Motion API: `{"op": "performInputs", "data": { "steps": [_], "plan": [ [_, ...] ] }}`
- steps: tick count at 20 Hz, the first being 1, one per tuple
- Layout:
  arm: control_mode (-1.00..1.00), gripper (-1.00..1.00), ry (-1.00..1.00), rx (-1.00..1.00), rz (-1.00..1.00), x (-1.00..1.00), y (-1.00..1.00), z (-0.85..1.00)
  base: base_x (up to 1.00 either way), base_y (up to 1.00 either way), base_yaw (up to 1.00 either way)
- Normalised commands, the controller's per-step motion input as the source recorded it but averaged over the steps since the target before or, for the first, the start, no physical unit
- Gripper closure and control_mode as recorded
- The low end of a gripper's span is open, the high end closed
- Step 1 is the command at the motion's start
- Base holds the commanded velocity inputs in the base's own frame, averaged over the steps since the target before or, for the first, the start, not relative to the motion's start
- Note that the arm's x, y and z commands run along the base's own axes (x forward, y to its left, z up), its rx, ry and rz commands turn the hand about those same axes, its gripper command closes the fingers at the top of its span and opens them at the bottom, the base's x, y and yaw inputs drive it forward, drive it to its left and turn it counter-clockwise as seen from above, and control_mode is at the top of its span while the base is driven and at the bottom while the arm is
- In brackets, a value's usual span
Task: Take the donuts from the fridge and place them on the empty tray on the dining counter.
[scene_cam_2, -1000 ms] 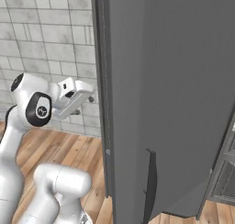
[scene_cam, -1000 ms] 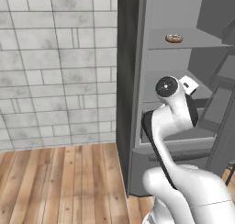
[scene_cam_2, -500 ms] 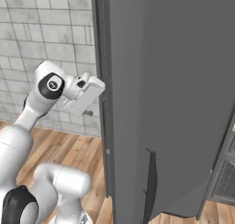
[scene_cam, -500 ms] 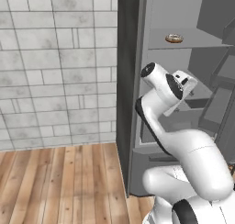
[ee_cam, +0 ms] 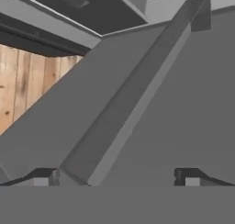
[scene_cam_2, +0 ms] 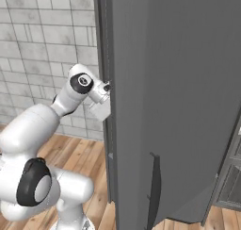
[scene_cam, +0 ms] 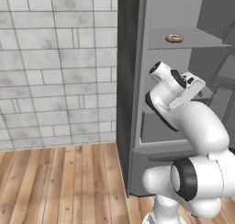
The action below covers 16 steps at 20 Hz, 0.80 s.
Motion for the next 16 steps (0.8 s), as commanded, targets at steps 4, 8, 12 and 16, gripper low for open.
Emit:
{"op": "performInputs", "data": {
  "steps": [4,8,12,16],
  "plan": [
    [-1.0,-1.0,0.31,0.0,-0.02,-0.01,-0.69,-0.29,0.0,0.0,0.0],
    [-1.0,-1.0,0.3,-0.01,-0.01,-0.27,-0.62,-0.36,0.0,0.0,0.0],
    [-1.0,-1.0,0.21,-0.02,0.0,-0.46,-0.66,-0.67,0.0,0.0,0.0],
    [-1.0,-1.0,0.27,0.0,-0.01,-0.99,-0.97,-0.68,0.0,0.0,0.0]
  ]
}}
